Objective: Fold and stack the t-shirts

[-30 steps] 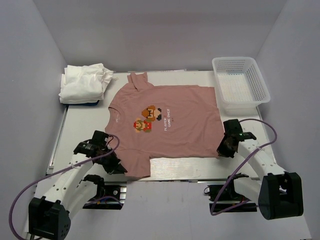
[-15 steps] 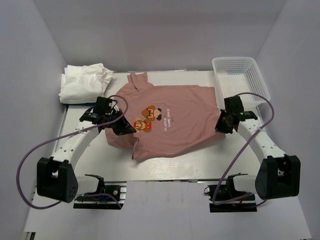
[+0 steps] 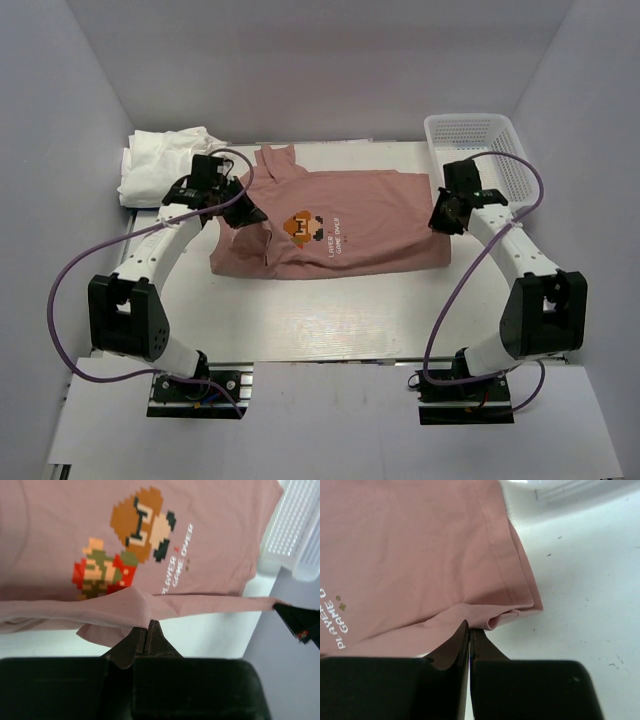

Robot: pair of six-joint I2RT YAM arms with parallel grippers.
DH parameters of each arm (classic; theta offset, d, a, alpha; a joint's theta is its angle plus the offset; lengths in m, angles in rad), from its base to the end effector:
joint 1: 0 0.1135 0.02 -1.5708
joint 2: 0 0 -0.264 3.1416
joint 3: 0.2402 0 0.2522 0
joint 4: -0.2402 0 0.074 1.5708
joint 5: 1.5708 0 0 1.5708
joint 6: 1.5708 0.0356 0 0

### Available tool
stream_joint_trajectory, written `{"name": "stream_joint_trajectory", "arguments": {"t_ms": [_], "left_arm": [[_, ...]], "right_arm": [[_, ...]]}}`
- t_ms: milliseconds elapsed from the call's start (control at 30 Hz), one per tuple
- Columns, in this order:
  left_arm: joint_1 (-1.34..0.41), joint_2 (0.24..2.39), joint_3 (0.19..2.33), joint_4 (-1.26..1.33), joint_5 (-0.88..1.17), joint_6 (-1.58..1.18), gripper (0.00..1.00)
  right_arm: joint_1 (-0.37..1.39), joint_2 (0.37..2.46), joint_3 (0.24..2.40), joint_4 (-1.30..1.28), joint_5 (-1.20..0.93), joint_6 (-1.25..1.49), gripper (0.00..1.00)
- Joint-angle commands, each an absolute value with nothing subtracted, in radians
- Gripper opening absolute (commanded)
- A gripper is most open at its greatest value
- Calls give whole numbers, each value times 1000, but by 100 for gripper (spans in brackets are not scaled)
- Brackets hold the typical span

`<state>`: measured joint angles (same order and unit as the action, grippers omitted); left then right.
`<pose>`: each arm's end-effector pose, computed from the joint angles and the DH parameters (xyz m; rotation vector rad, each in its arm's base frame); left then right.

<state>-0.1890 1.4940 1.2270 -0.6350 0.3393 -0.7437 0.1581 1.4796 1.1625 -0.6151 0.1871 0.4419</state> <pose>0.3107 -0.0715 0.2856 -0.5585 2.5223 -0.7974 0.3095 0.0426 0.2695 0.4267 2.4430 0.0200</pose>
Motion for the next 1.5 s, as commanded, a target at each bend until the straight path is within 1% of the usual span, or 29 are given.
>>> {"name": "stream_joint_trajectory", "arguments": {"t_ms": [0,67,233,400,567,800,1033,1233,1267,1333,1367,1400,1433,1467], "left_arm": [[-169,1503,1282,-623,249,-729,0],[-158,1516,1292,-614,224,-729,0],[-149,1577,1301,-506,238,-738,0],[-130,1647,1338,-506,229,-749,0],[-110,1704,1365,-506,169,-749,0],[-91,1776,1425,-471,141,-749,0],[-81,1831,1496,-451,170,-758,0],[-72,1865,1505,-451,195,-758,0],[-72,1876,1505,-434,195,-758,0],[-72,1900,1519,-416,195,-758,0],[-72,1913,1528,-416,174,-758,0],[-72,1930,1560,-426,164,-758,0],[-72,1965,1581,-454,164,-758,30],[-63,1983,1630,-477,154,-758,62]], "right_arm": [[155,1511,1239,-587,256,423,0],[155,1532,1267,-581,279,414,0],[152,1624,1342,-580,327,407,0],[153,1728,1439,-607,356,400,0],[153,1796,1482,-624,362,419,0],[155,1832,1514,-617,365,410,0],[155,1859,1523,-609,351,413,0],[155,1891,1535,-621,359,416,0],[156,1897,1543,-621,360,420,1],[159,1908,1551,-621,359,428,7],[158,1910,1563,-623,359,429,20],[158,1914,1572,-626,357,431,29],[158,1917,1586,-633,351,436,40],[156,1916,1592,-640,348,437,51]]}}
